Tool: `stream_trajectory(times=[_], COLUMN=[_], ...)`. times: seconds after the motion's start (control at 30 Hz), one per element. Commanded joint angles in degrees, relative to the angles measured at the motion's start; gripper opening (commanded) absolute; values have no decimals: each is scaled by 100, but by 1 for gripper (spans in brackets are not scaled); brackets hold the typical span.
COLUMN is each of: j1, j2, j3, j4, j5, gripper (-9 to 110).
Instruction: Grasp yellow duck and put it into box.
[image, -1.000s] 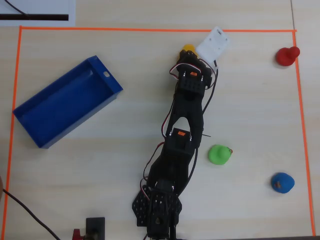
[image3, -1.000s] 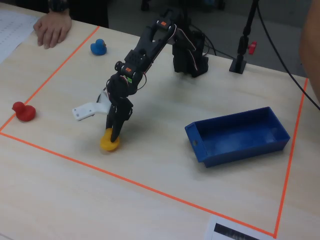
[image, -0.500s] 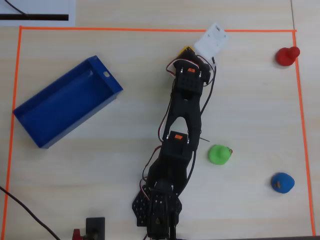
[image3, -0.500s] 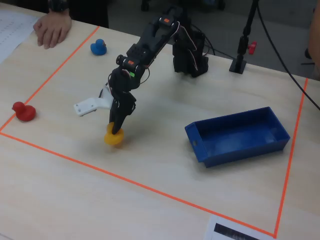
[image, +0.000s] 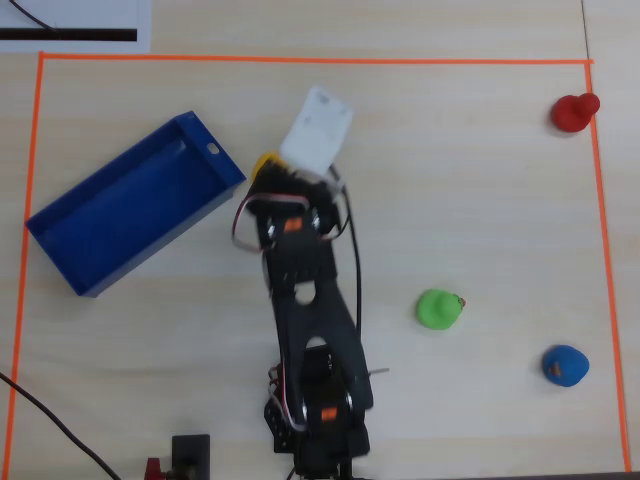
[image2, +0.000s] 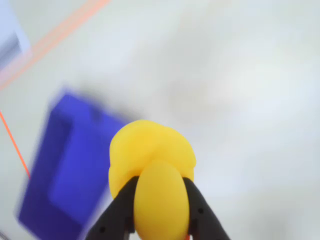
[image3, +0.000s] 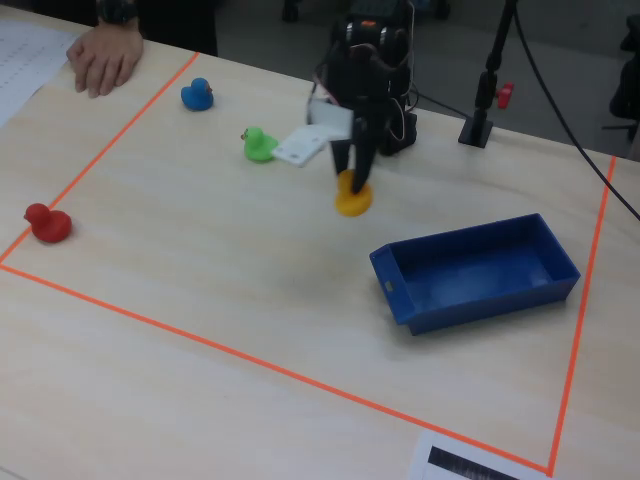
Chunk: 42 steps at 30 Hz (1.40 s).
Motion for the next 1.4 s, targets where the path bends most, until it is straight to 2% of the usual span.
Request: stream_trajectory(times=[0.0, 0.17, 0.43, 0.57, 0.8, 1.23, 1.27, 1.33, 1.37], j1=[-1608, -3375, -4271, -4307, -3771, -3111, -3111, -3103, -3094], j2=[1354, 976, -1327, -2479, -4017, -5845, -5941, -6091, -6135], j3=[729, 220, -2698, -4157, -5994, -6302, -6302, -6302, -6302], j4=[773, 1591, 2268, 2426, 2408, 1327, 1327, 1371, 1389], j5=[396, 1406, 1837, 1819, 1485, 1248, 1257, 1266, 1283], gripper=[0, 0, 0, 0, 0, 1, 2, 15, 18])
